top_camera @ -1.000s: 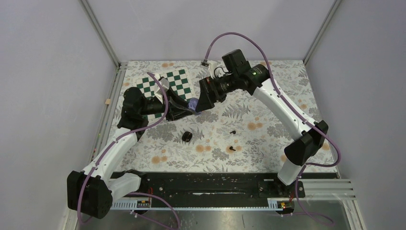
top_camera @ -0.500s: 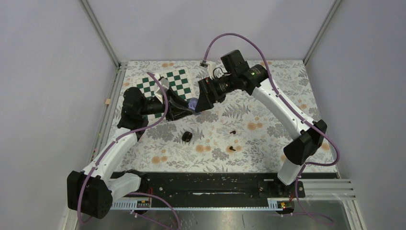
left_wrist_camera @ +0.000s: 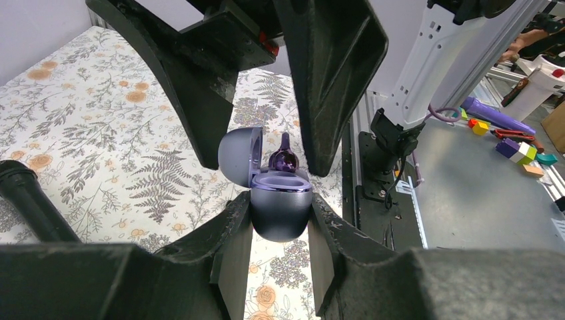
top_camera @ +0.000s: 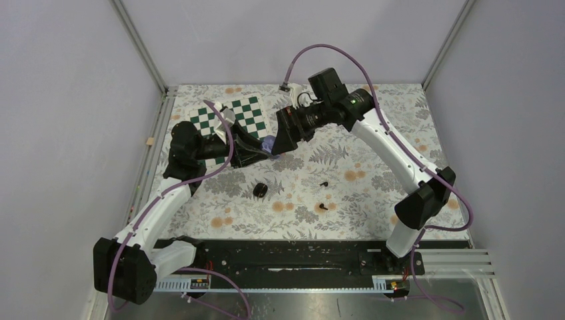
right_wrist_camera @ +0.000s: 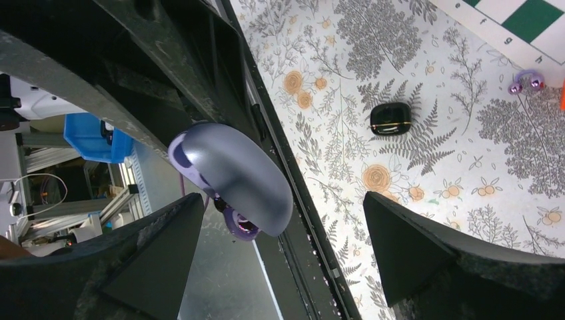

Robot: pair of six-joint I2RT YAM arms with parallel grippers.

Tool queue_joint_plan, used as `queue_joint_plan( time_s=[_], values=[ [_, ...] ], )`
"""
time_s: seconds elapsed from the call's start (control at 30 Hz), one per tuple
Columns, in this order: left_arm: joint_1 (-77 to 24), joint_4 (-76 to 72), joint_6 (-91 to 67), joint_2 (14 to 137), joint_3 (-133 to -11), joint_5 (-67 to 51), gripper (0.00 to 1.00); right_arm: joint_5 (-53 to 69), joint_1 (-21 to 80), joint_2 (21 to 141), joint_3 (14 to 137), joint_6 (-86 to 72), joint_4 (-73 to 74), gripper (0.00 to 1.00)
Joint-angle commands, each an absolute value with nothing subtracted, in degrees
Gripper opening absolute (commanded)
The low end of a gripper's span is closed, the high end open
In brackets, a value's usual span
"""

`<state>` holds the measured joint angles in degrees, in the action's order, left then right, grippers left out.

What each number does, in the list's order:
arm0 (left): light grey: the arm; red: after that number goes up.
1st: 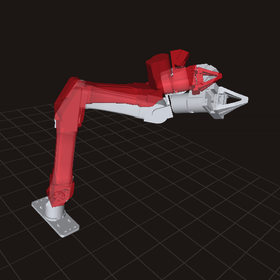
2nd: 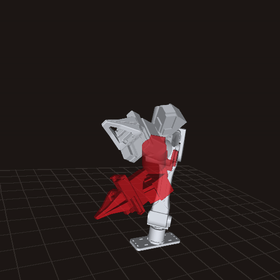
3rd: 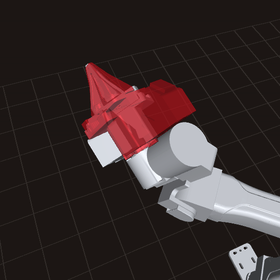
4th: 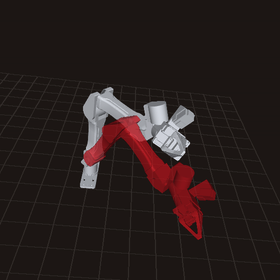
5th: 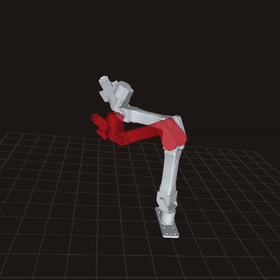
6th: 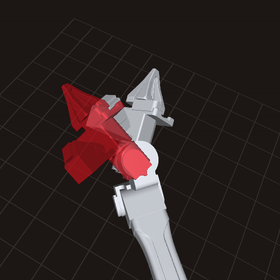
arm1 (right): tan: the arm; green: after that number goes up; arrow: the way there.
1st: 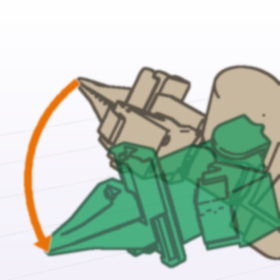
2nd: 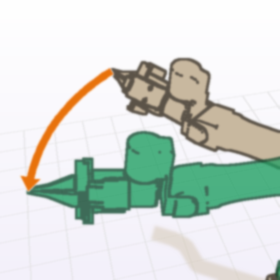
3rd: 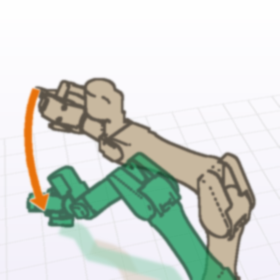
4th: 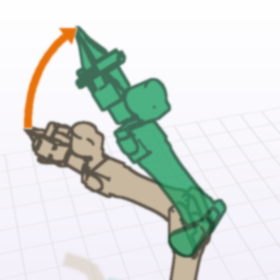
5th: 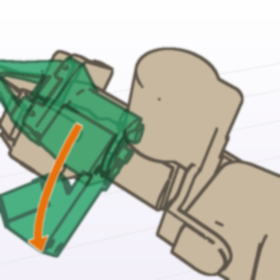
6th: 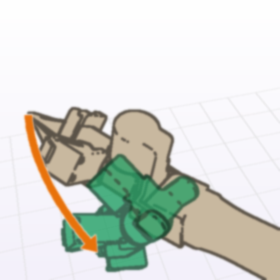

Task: Insert the wireless bluetooth earbuds into the charging case
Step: Place the earbud in the charging case.

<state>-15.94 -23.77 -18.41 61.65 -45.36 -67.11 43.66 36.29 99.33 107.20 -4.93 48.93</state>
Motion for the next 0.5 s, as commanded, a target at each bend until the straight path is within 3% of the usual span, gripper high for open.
queue_joint_plan(
  time_s=[0.0,0.27,0.37,0.47],
  values=[
    [-16.1,-27.4,-18.9,61.1,-46.8,-68.0,0.0,46.4,35.9,97.5,111.2,-4.2,48.1,0.99],
    [-16.0,-27.6,-19.9,61.7,-47.1,-69.6,0.0,47.9,33.6,95.9,113.9,-4.4,48.2,0.99],
    [-16.1,-27.7,-20.4,62.2,-47.4,-71.2,0.0,49.8,30.2,93.3,112.3,0.3,48.4,0.91],
    [-16.0,-27.4,-20.1,62.4,-47.9,-72.5,0.0,50.5,29.2,90.5,111.7,10.5,52.4,0.77]
  ],
)
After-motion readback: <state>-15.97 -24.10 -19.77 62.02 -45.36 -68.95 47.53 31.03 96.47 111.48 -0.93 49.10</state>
